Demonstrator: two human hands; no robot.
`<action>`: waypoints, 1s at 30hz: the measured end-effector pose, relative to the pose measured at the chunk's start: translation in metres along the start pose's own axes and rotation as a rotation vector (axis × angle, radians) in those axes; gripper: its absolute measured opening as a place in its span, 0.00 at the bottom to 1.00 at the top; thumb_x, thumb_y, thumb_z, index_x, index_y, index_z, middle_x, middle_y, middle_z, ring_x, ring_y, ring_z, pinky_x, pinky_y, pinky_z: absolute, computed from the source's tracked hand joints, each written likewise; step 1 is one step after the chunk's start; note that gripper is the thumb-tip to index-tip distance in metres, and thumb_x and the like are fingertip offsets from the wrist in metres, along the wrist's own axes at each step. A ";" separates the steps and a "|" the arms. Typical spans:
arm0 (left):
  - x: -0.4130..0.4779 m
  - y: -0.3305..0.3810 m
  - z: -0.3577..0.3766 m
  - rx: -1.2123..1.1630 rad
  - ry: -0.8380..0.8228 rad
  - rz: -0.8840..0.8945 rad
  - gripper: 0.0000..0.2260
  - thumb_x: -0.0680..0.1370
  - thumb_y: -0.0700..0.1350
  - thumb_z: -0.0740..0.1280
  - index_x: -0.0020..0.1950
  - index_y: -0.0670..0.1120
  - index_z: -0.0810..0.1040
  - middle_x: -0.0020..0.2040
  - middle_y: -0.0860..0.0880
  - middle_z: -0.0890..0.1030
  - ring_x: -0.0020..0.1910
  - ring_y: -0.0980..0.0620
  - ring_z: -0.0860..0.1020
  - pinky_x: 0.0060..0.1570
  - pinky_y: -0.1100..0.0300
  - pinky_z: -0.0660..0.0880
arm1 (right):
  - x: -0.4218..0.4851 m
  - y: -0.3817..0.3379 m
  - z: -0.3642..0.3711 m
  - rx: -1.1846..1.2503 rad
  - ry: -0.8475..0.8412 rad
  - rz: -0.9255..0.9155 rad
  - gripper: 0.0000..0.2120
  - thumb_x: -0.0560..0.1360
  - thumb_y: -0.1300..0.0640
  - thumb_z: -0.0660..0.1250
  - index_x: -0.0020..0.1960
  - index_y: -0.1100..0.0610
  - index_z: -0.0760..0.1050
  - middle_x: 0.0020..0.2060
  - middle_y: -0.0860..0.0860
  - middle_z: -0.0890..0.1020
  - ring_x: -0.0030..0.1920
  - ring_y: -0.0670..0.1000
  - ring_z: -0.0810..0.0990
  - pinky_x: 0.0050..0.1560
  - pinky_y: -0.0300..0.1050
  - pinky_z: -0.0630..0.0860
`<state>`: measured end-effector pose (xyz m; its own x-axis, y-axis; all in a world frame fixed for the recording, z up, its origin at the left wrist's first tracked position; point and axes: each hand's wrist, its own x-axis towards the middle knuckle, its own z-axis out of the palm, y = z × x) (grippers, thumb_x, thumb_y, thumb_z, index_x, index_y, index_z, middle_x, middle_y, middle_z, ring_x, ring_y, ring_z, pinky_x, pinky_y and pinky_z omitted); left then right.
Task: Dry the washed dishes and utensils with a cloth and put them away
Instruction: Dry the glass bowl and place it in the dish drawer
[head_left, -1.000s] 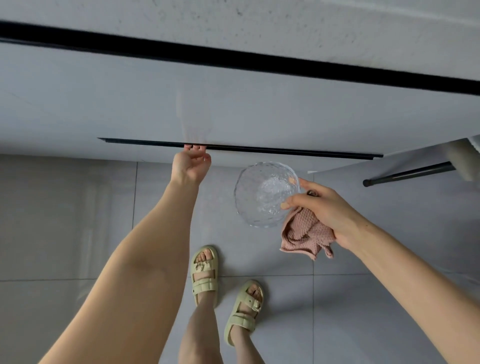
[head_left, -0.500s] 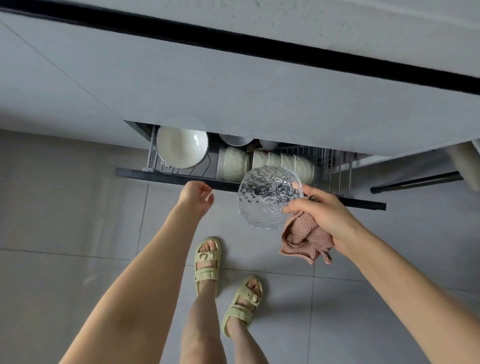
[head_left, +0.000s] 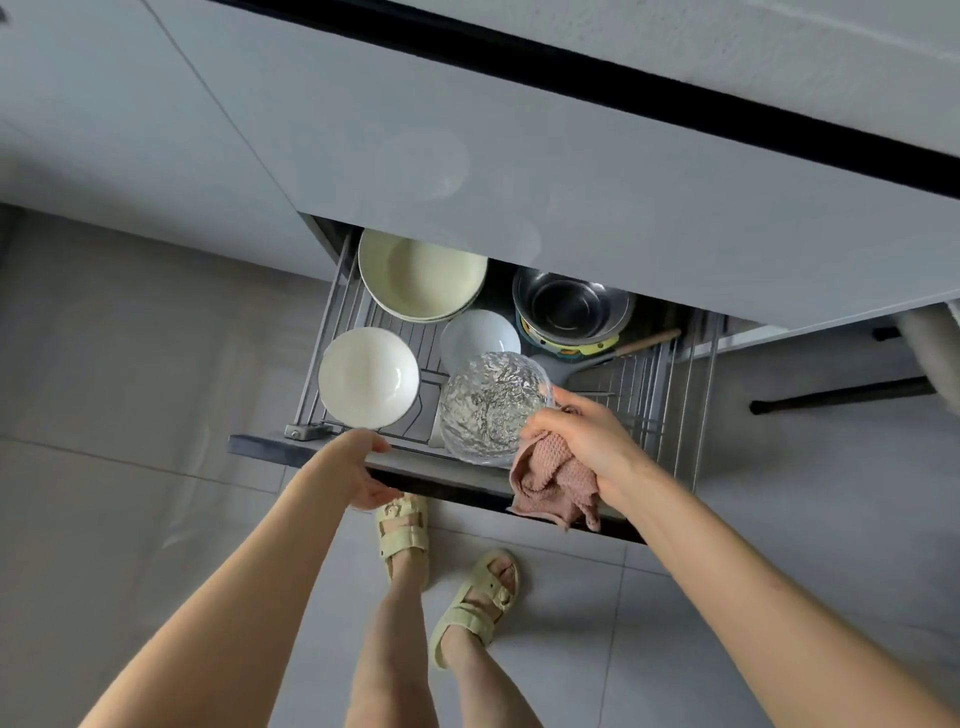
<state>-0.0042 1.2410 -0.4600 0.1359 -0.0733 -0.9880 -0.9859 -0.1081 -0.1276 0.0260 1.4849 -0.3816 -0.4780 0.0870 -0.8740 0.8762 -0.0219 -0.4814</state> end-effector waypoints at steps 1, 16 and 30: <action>-0.001 -0.002 -0.005 -0.010 -0.008 -0.023 0.25 0.78 0.42 0.61 0.72 0.34 0.58 0.67 0.33 0.70 0.64 0.37 0.72 0.64 0.50 0.71 | 0.003 0.002 0.004 0.003 -0.012 0.006 0.36 0.67 0.60 0.73 0.72 0.51 0.65 0.50 0.57 0.84 0.45 0.54 0.85 0.51 0.52 0.81; -0.013 0.067 -0.017 0.489 -0.181 0.367 0.22 0.80 0.57 0.58 0.59 0.38 0.72 0.49 0.37 0.79 0.42 0.43 0.80 0.39 0.56 0.79 | 0.100 -0.010 0.066 0.155 -0.036 0.010 0.30 0.71 0.60 0.70 0.71 0.52 0.66 0.48 0.59 0.85 0.48 0.57 0.84 0.56 0.54 0.79; 0.071 0.168 0.033 0.473 0.121 0.759 0.11 0.77 0.30 0.58 0.56 0.41 0.71 0.55 0.41 0.73 0.42 0.40 0.80 0.21 0.59 0.78 | 0.201 -0.038 0.093 0.161 -0.001 -0.080 0.34 0.66 0.56 0.76 0.70 0.48 0.69 0.56 0.54 0.82 0.52 0.54 0.83 0.58 0.54 0.78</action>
<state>-0.1637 1.2506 -0.5541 -0.5845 -0.0659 -0.8087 -0.7485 0.4287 0.5060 -0.1093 1.4105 -0.5449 -0.5461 0.0942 -0.8324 0.8141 -0.1745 -0.5539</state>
